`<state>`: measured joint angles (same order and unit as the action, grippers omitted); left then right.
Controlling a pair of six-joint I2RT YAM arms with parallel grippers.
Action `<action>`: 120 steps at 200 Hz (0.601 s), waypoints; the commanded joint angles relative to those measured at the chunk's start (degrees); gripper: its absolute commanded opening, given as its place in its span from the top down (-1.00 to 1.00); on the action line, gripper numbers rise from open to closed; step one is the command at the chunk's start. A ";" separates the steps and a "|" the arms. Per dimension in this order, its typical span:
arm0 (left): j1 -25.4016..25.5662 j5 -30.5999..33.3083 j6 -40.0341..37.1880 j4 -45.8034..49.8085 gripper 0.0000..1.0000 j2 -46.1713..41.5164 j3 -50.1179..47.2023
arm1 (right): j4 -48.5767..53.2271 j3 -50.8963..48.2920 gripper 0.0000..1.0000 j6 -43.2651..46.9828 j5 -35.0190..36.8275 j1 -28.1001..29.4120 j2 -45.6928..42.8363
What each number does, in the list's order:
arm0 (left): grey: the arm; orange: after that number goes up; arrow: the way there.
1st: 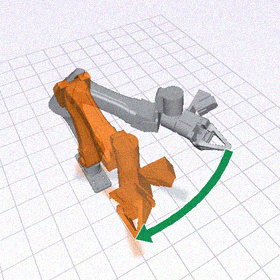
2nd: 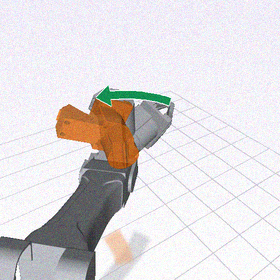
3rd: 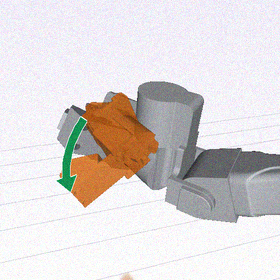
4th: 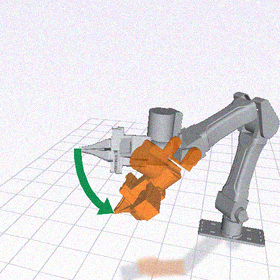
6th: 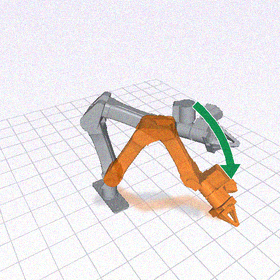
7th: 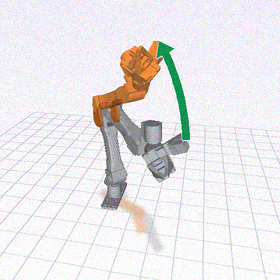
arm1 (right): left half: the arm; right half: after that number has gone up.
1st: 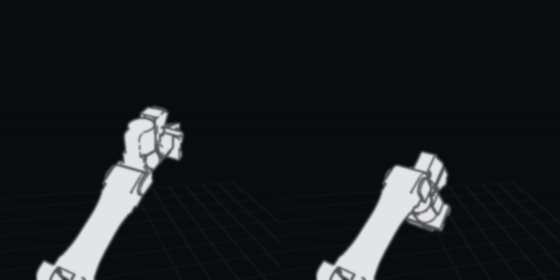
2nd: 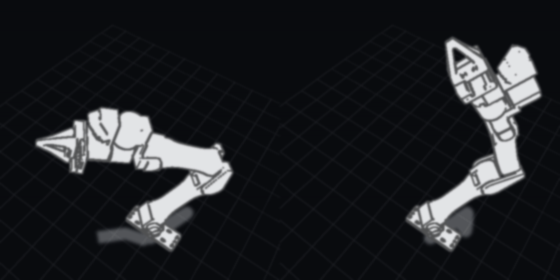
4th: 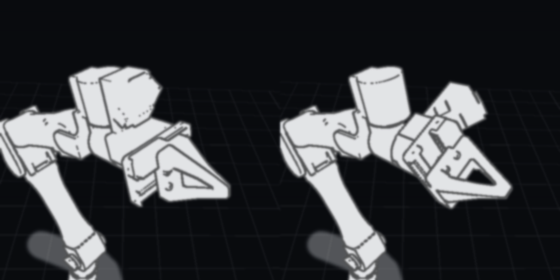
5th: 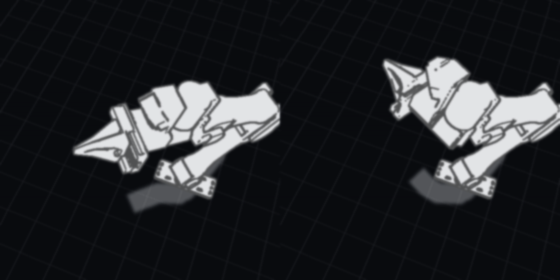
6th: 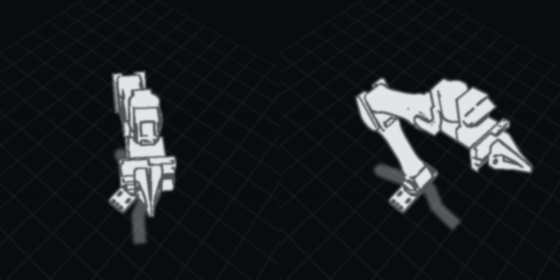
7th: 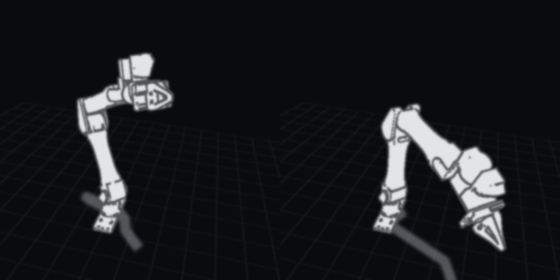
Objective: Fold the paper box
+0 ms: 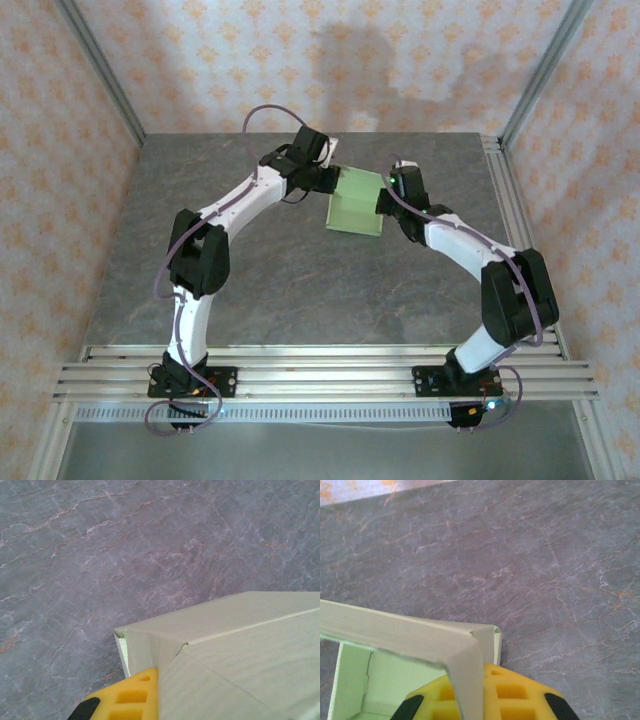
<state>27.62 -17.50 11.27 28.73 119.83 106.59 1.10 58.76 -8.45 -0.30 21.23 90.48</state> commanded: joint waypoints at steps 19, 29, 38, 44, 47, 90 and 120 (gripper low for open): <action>0.87 1.75 4.88 -6.63 1.00 0.89 -2.30 | -8.51 -2.98 1.00 -0.33 7.12 0.21 -1.33; 1.16 2.13 5.22 -7.72 1.00 1.07 -2.98 | -9.54 -3.58 1.00 0.00 7.53 0.39 -1.17; 1.46 2.29 5.49 -8.58 1.00 1.19 -3.51 | -10.49 -4.12 1.00 0.35 7.49 0.54 -1.09; 1.49 2.34 5.60 -9.15 1.00 1.33 -3.89 | -11.26 -4.54 1.00 0.41 7.74 0.74 -0.91; 1.62 2.43 5.68 -9.45 1.00 1.30 -4.07 | -11.60 -4.71 1.00 0.44 7.84 0.78 -0.84; 2.25 3.19 6.88 -12.82 1.00 2.29 -6.03 | -16.39 -7.75 1.00 1.05 8.29 1.46 0.31; 2.74 3.98 6.87 -14.40 1.00 3.27 -6.77 | -20.04 -10.09 1.00 1.75 9.78 2.21 0.96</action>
<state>29.54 -15.29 16.62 16.78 121.49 101.03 -12.27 50.30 -7.49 6.37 22.57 90.74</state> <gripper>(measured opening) 0.053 0.047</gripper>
